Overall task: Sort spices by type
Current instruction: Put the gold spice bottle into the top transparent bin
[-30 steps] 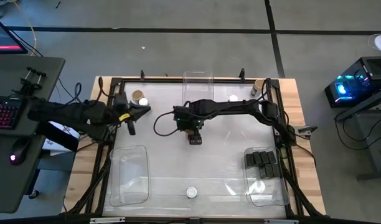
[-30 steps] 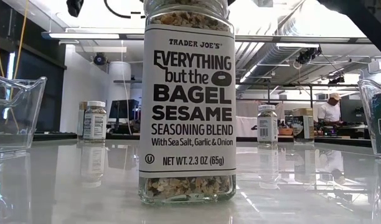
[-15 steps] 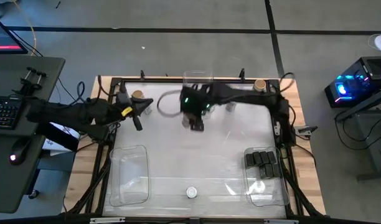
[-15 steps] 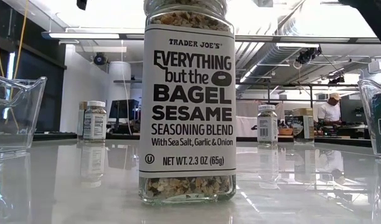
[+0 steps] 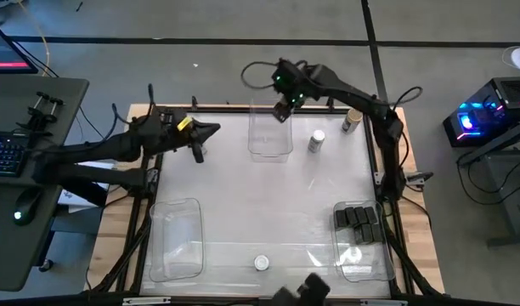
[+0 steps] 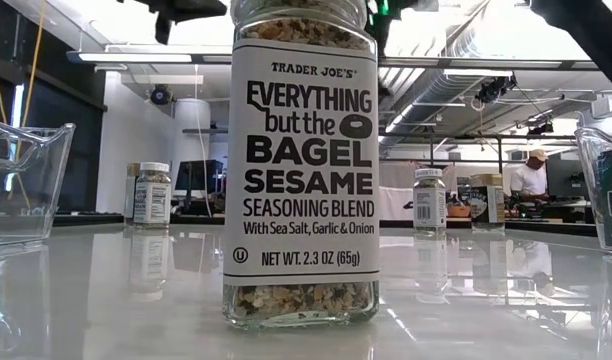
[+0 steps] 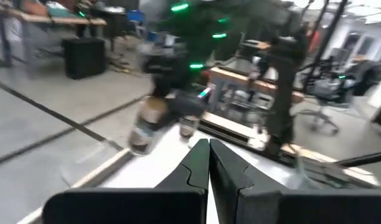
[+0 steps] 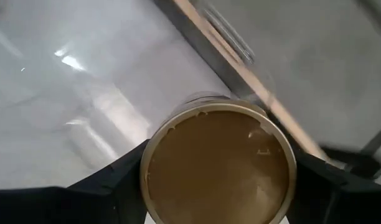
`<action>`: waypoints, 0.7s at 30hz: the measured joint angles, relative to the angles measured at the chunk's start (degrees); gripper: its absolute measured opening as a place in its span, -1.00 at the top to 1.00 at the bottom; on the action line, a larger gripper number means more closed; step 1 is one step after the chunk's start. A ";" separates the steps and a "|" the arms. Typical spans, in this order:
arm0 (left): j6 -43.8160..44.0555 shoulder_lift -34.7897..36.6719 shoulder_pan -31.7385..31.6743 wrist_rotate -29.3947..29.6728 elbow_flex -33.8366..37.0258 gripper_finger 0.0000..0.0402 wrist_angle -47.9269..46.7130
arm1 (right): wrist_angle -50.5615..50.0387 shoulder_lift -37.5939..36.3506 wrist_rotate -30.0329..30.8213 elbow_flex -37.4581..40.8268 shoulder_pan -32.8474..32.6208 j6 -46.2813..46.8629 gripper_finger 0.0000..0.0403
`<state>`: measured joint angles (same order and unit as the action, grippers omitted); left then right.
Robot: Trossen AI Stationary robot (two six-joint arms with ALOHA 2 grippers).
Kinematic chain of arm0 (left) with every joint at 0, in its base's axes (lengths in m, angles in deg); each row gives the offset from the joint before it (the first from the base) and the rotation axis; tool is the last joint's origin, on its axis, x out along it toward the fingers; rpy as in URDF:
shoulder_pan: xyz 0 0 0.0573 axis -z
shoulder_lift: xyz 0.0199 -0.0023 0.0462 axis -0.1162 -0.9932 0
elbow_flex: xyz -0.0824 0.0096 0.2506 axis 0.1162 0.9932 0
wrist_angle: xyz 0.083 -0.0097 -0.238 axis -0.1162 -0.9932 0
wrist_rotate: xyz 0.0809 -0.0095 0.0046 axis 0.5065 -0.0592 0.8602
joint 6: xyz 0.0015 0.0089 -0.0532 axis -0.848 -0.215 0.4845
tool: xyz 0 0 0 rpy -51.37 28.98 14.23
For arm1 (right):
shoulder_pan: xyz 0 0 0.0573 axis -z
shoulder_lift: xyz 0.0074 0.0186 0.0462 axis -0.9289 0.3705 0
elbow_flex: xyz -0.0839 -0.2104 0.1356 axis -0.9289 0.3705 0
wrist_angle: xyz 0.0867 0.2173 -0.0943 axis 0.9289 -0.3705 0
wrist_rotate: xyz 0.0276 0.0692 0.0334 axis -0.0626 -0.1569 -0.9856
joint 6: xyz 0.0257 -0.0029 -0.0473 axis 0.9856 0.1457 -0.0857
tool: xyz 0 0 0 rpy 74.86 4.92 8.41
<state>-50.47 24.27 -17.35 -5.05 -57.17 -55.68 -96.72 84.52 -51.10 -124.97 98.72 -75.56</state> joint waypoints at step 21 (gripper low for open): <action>1.86 -5.79 0.07 3.05 0.00 1.00 5.32 | 16.95 0.57 -8.18 13.81 5.86 -0.03 -0.33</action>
<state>-48.61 18.48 -17.28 -2.00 -57.17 -50.36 -79.77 85.09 -59.28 -111.16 104.58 -75.59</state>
